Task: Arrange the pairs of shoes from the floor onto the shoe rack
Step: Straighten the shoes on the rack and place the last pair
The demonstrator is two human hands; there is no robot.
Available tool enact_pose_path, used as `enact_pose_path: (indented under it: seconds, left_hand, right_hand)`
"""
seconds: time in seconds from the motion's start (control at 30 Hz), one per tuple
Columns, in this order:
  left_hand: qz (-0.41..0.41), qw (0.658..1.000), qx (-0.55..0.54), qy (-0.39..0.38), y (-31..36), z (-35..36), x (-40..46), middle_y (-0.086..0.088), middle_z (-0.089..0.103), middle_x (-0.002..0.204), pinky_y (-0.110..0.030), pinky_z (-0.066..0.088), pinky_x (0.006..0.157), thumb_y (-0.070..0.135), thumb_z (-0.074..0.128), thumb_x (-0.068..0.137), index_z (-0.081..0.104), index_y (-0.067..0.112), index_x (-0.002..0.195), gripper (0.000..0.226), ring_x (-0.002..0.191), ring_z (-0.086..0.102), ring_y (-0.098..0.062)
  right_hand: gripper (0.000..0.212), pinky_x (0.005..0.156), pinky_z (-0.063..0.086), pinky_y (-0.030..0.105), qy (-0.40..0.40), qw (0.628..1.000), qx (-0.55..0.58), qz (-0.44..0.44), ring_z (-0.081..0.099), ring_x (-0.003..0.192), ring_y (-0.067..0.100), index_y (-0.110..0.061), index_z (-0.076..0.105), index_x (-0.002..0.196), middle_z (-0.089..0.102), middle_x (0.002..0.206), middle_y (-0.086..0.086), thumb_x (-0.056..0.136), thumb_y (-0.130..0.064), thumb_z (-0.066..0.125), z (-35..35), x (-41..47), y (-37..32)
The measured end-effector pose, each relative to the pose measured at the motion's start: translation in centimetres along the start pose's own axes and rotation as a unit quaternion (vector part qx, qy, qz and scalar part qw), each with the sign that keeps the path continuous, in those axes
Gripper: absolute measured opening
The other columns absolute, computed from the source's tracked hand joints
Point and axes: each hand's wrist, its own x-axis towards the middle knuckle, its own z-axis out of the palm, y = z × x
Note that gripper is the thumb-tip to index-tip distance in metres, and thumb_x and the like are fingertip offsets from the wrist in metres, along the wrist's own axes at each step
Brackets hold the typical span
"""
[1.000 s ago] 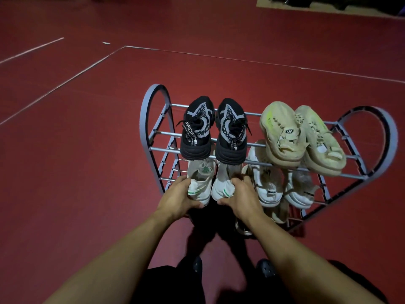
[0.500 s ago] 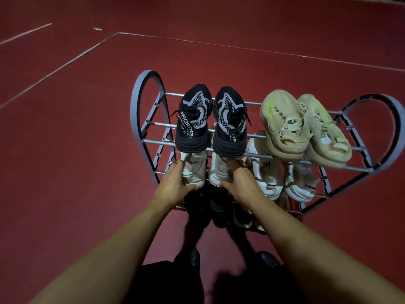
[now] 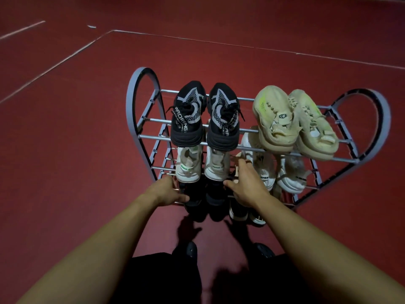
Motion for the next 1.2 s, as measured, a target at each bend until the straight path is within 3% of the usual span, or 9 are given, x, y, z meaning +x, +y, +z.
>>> enact_pose_path:
  seconds: [0.1,0.23,0.37,0.63,0.73,0.83,0.97,1.1,1.2]
  left_hand:
    - [-0.017,0.998,0.046,-0.048,-0.7,0.4,-0.2,0.002,0.044,0.052,-0.027,0.034,0.053,0.047,0.084,0.073,0.049,0.014,0.051,0.053,0.052,0.04,-0.017]
    - [-0.003,0.997,0.048,-0.057,-0.6,1.1,-0.4,0.004,0.051,0.058,-0.028,0.039,0.057,0.037,0.081,0.079,0.062,0.013,0.063,0.035,0.06,0.048,-0.019]
    - [0.018,0.997,0.034,-0.061,-0.2,2.5,0.0,0.002,0.065,0.09,-0.028,0.046,0.076,0.035,0.08,0.081,0.062,0.019,0.102,0.032,0.086,0.06,-0.022]
    - [-0.027,0.997,-0.072,-0.016,-4.0,7.5,3.5,0.009,0.067,0.087,-0.033,0.053,0.077,0.062,0.069,0.074,0.06,0.025,0.092,0.042,0.079,0.064,-0.011]
    - [-0.032,0.996,-0.085,0.015,-2.3,7.8,3.9,0.005,0.072,0.087,-0.034,0.054,0.078,0.049,0.069,0.085,0.066,0.019,0.089,0.03,0.084,0.068,-0.016]
    - [-0.034,0.992,-0.116,0.028,-1.0,8.7,5.4,-0.002,0.076,0.096,-0.04,0.056,0.089,0.06,0.064,0.079,0.071,0.017,0.095,0.046,0.093,0.071,-0.022]
    - [-0.054,0.991,-0.106,0.06,2.0,9.6,6.7,-0.004,0.053,0.145,-0.035,0.037,0.113,0.053,0.066,0.089,0.052,0.018,0.141,0.064,0.135,0.048,-0.028]
    - [-0.045,0.995,-0.062,0.061,1.7,11.5,10.4,0.005,0.051,0.15,-0.035,0.033,0.115,0.08,0.041,0.079,0.054,0.031,0.14,0.08,0.139,0.045,-0.022]
    - [-0.063,0.995,-0.074,0.033,2.6,12.5,11.3,0.001,0.05,0.149,-0.025,0.03,0.107,0.063,0.043,0.093,0.054,0.023,0.138,0.062,0.137,0.046,-0.023]
  right_hand:
    - [0.038,0.086,0.05,0.039,0.014,1.0,0.013,-0.01,0.058,0.101,0.022,-0.024,0.047,0.107,0.052,0.113,0.001,0.082,-0.035,0.073,-0.1,-0.7,0.6]
    - [0.024,0.074,0.051,0.037,-0.067,0.996,-0.037,-0.037,0.058,0.083,0.016,-0.029,0.049,0.087,0.058,0.09,-0.009,0.082,-0.038,0.071,0.6,-2.1,1.7]
    - [0.031,0.079,0.052,0.035,-0.168,0.982,-0.077,-0.035,0.062,0.093,0.018,-0.029,0.055,0.106,0.06,0.1,-0.009,0.082,-0.043,0.07,2.4,-2.9,3.9]
    - [0.053,0.081,0.046,0.024,-0.22,0.969,0.085,0.078,0.062,0.095,0.014,-0.019,0.051,0.127,0.061,0.1,-0.006,0.083,-0.04,0.072,7.8,-1.1,5.5]
    - [0.049,0.067,0.048,0.025,-0.198,0.948,0.185,0.165,0.059,0.076,0.015,-0.02,0.047,0.123,0.054,0.083,-0.01,0.084,-0.037,0.072,10.2,0.3,5.8]
    - [0.051,0.077,0.049,0.033,-0.128,0.93,0.258,0.23,0.062,0.084,0.02,-0.016,0.046,0.122,0.063,0.092,0.001,0.083,-0.035,0.073,12.4,1.4,6.3]
    - [0.051,0.07,0.051,0.028,-0.101,0.906,0.326,0.25,0.064,0.079,0.02,-0.013,0.045,0.123,0.067,0.098,0.011,0.082,-0.025,0.073,13.7,1.8,6.8]
    - [0.072,0.084,0.054,0.047,-0.109,0.913,0.318,0.229,0.066,0.087,0.029,-0.018,0.05,0.122,0.067,0.102,0.013,0.061,-0.05,0.069,15.0,2.6,7.8]
    - [0.059,0.08,0.053,0.043,-0.102,0.923,0.305,0.211,0.058,0.079,0.022,-0.015,0.053,0.12,0.061,0.089,0.004,0.069,-0.039,0.069,14.6,2.8,7.5]
